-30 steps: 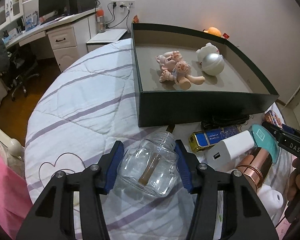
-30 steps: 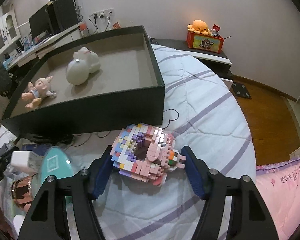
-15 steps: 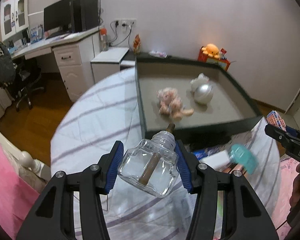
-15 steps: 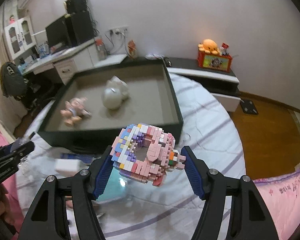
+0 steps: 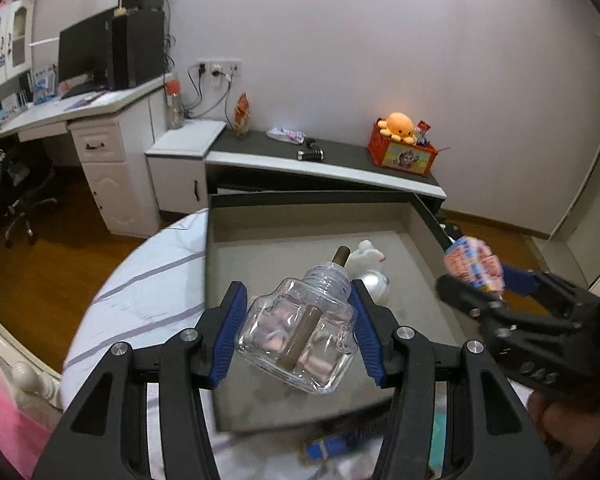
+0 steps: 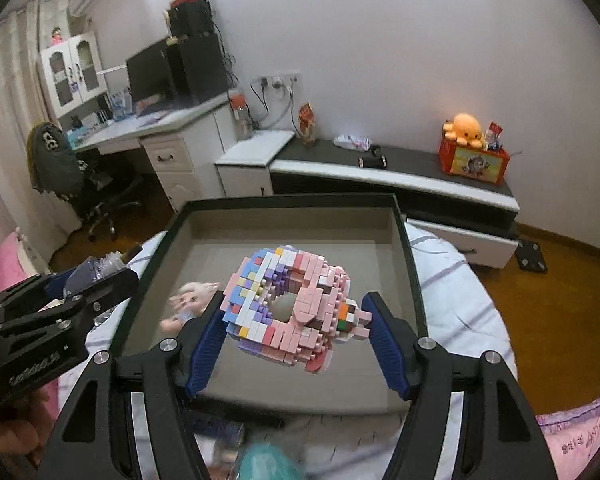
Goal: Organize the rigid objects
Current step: 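Place the glass bottle in the green box with the left tool while the right tool places the block figure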
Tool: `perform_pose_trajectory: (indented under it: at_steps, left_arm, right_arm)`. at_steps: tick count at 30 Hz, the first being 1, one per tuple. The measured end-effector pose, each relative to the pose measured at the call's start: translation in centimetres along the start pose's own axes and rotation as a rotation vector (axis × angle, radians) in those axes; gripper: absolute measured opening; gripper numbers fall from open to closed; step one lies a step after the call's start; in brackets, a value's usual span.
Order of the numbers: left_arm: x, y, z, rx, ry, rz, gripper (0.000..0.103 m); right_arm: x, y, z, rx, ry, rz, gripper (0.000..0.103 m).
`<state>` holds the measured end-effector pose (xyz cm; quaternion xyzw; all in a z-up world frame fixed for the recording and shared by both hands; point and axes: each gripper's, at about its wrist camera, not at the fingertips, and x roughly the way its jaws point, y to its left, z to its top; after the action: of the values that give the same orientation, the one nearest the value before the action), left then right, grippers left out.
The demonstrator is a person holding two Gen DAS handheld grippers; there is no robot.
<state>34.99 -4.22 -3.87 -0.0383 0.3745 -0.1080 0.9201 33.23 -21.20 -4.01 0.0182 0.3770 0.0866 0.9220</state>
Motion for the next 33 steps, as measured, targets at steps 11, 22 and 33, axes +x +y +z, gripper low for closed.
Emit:
perform_pose_trajectory:
  at_steps: [11, 22, 33]
  left_arm:
    - [7.1, -1.5, -0.7, 0.021, 0.146, 0.033, 0.078]
    - [-0.4, 1.6, -1.6, -0.062, 0.007, 0.072, 0.103]
    - [-8.1, 3.4, -5.8, -0.096, -0.056, 0.135, 0.103]
  right_arm:
    - [7.3, -2.7, -0.8, 0.045, 0.148, -0.053, 0.069]
    - [4.3, -3.1, -1.8, 0.121, 0.078, 0.026, 0.103]
    - [-4.0, -1.3, -4.5, 0.154, -0.031, 0.015, 0.103]
